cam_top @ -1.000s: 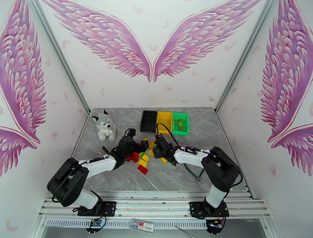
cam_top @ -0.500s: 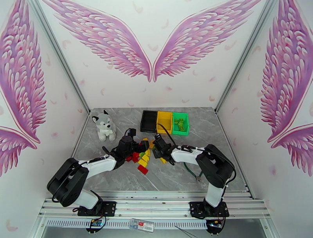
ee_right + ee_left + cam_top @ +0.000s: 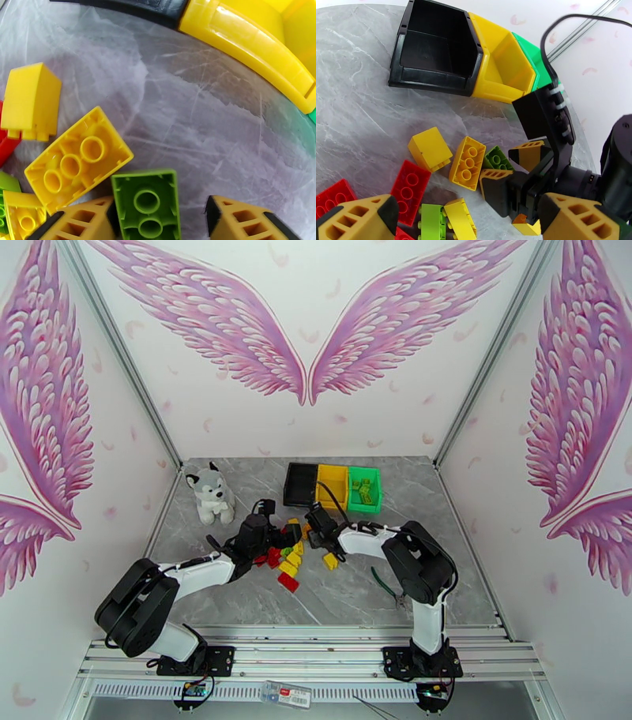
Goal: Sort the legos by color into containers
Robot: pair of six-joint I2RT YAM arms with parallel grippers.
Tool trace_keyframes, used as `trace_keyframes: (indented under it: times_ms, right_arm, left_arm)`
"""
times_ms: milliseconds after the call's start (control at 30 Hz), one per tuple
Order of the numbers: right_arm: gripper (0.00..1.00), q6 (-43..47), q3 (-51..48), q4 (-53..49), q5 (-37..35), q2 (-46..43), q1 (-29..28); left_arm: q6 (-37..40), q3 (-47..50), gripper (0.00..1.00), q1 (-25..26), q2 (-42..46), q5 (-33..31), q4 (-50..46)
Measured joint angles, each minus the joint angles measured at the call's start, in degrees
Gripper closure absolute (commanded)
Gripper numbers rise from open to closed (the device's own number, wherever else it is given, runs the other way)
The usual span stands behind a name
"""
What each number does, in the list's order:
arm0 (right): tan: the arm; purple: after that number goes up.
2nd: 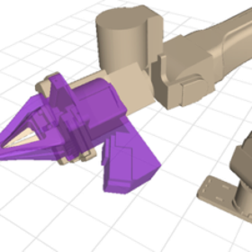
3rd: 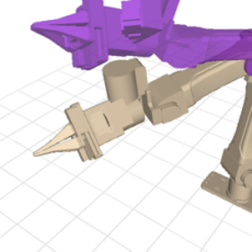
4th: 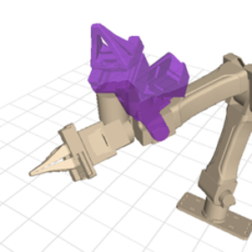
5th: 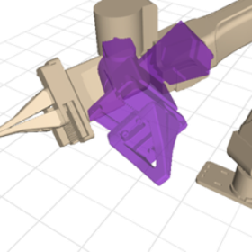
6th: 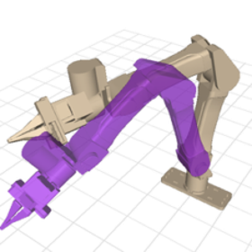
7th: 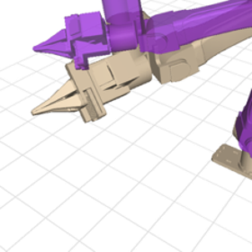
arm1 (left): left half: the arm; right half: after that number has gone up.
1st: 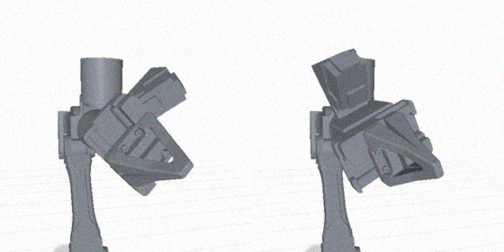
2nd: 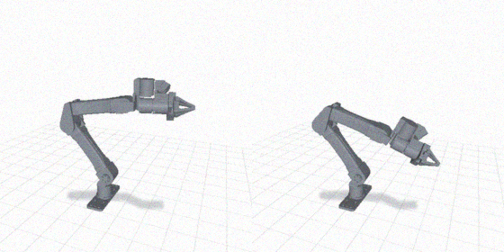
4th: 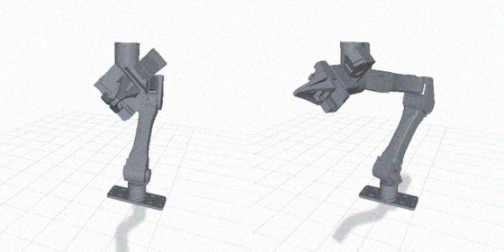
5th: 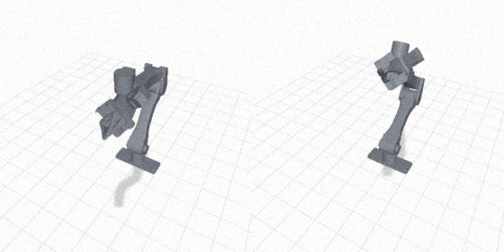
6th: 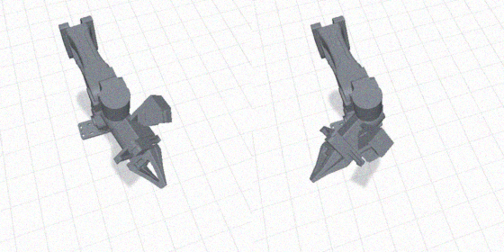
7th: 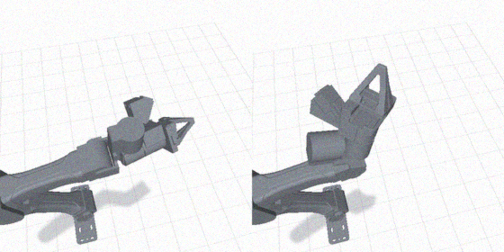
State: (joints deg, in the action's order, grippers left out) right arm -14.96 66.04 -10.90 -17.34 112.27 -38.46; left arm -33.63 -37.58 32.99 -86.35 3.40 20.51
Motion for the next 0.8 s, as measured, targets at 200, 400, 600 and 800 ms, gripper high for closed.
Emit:
trace_keyframes:
  times_ms: [200, 400, 600, 800]
  right_arm:
    - [0.67, -0.8, -2.6, 0.4, 1.1, -2.3, 0.3]
    - [0.77, -2.6, -6.8, 0.8, 2.1, -9.2, 2.9]
    - [0.77, -6.6, -8.1, 1.8, 2.6, -15.6, 10.8]
    - [0.77, -10.0, -6.1, 1.0, 2.6, -17.0, 19.3]
  left_arm:
    - [0.5, 0.0, 0.01, 0.4, 0.0, 0.2, -0.1]
    - [3.7, -2.5, 0.01, 5.1, -0.5, -0.5, -2.6]
    - [8.7, -5.9, 0.01, 11.0, -0.5, -4.0, -5.7]
    - [12.3, -7.1, 0.01, 13.7, -0.5, -7.5, -8.1]
